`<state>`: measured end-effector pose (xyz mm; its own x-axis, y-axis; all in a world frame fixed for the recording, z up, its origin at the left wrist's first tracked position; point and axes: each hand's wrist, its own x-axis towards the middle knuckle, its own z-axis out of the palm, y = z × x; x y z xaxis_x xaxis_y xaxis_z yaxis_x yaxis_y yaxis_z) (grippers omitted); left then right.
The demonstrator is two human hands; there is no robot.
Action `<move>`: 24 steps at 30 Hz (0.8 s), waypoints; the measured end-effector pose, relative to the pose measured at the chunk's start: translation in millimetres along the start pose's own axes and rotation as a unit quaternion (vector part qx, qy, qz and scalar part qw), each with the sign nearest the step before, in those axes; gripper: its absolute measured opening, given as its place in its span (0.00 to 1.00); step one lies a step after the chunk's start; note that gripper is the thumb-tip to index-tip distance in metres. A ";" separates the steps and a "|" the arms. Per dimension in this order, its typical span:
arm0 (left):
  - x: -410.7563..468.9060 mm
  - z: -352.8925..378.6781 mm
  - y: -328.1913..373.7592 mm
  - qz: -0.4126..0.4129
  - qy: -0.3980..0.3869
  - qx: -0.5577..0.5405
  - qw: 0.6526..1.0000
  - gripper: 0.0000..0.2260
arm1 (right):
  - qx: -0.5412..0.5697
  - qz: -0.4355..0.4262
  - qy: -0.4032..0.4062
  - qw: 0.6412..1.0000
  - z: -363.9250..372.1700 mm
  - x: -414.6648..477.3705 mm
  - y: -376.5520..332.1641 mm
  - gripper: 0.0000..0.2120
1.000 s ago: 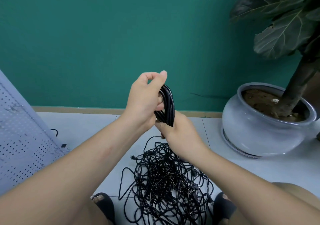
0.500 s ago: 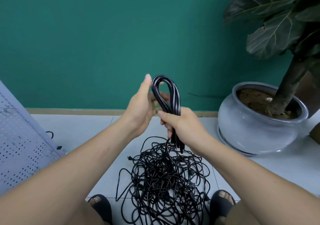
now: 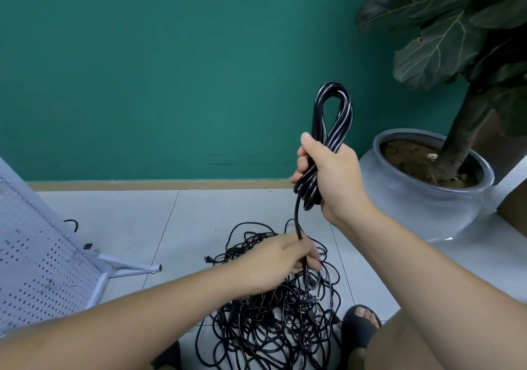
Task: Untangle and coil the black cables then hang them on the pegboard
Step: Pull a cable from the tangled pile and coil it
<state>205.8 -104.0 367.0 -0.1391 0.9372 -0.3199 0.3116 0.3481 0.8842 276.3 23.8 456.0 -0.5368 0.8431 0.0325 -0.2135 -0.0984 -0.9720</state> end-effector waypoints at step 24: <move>-59.2 -93.2 75.5 0.299 0.245 0.151 0.910 0.03 | -0.275 -0.057 -0.170 0.944 -2.4 5.6 29.9 0.15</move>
<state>149.9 -135.3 484.4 -0.2392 0.8638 0.4435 0.7029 -0.1611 0.6928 268.9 26.8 426.6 -0.7868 0.6042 0.1259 0.1213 0.3515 -0.9283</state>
